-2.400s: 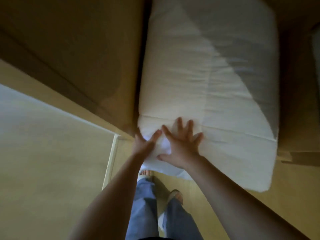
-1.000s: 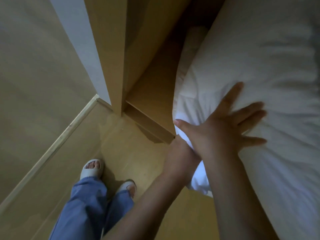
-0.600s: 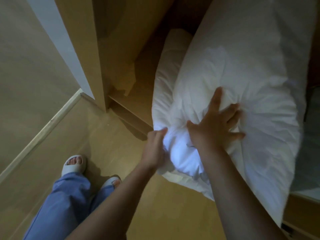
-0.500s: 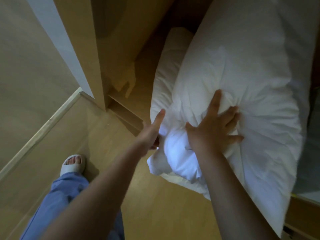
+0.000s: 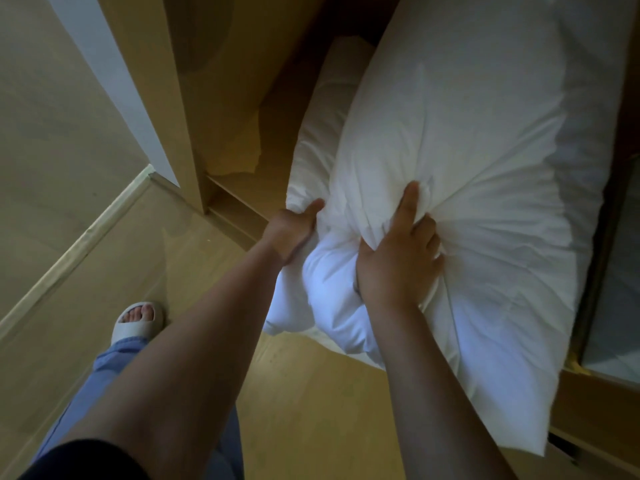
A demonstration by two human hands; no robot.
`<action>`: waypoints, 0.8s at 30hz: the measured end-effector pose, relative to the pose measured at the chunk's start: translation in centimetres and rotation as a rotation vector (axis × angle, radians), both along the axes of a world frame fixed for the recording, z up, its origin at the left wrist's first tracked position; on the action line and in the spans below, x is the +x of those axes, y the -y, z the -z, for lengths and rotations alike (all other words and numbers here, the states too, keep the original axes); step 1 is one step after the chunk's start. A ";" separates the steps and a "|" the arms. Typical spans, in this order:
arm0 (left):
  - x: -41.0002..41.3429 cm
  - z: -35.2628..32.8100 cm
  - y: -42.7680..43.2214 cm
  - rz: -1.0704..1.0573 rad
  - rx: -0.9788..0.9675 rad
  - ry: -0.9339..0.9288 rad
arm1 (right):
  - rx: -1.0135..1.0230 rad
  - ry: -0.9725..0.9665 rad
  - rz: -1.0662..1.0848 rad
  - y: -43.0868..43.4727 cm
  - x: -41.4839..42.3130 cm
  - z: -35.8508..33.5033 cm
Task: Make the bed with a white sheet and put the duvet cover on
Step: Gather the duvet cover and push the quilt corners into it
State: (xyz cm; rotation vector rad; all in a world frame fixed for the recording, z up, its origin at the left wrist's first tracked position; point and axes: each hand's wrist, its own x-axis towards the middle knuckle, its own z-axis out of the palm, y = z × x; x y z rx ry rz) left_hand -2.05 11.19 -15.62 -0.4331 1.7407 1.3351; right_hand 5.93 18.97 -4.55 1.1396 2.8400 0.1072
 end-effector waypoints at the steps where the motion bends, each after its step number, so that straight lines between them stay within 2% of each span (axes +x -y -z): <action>1: 0.1 0.2 0.0 0.030 -0.038 -0.064 | 0.005 -0.009 -0.010 0.1 0.0 0.1; 4: 0.8 -0.2 0.6 0.125 -0.168 -0.238 | 0.024 -0.077 -0.018 0.5 0.1 -0.1; 9: 2.5 -1.6 3.9 0.137 -0.244 -0.362 | -0.047 -0.285 -0.037 2.8 1.5 -1.9; 15: 5.6 -5.6 12.2 0.084 -0.272 -0.415 | -0.262 -0.289 -0.057 8.1 5.2 -4.9; 24: 11.4 -16.4 27.4 0.405 -0.500 -0.593 | -0.662 -0.386 0.046 18.8 13.5 -13.3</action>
